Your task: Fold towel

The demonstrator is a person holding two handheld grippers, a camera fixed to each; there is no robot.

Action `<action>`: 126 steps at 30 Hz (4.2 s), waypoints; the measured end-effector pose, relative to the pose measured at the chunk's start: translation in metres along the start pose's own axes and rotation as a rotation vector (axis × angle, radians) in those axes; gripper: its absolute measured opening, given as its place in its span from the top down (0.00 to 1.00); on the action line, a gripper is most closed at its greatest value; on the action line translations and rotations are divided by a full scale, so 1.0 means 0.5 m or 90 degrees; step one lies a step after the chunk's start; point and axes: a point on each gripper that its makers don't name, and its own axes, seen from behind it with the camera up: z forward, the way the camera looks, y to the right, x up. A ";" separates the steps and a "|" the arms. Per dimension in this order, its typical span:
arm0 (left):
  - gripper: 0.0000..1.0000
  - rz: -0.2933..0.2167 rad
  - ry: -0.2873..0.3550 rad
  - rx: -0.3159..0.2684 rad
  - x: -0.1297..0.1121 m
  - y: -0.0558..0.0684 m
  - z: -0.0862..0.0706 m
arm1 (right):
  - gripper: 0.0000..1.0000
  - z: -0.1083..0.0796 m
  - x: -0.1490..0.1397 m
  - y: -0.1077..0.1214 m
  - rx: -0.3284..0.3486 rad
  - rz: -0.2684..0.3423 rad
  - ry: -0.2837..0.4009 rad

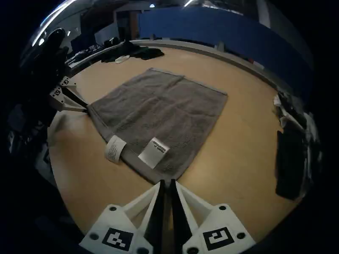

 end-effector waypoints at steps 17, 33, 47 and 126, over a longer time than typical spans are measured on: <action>0.95 -0.003 0.002 0.000 0.008 -0.005 -0.003 | 0.91 -0.008 0.006 0.000 0.005 0.003 0.005; 0.94 -0.007 0.008 0.007 0.026 -0.010 -0.022 | 0.92 -0.030 0.025 0.003 0.005 0.007 0.011; 0.95 -0.032 0.016 0.023 0.070 -0.016 -0.083 | 0.92 -0.094 0.084 0.004 0.000 0.019 0.042; 0.95 -0.150 -0.031 0.038 0.179 -0.116 -0.094 | 0.92 -0.088 0.239 0.086 -0.004 0.039 0.038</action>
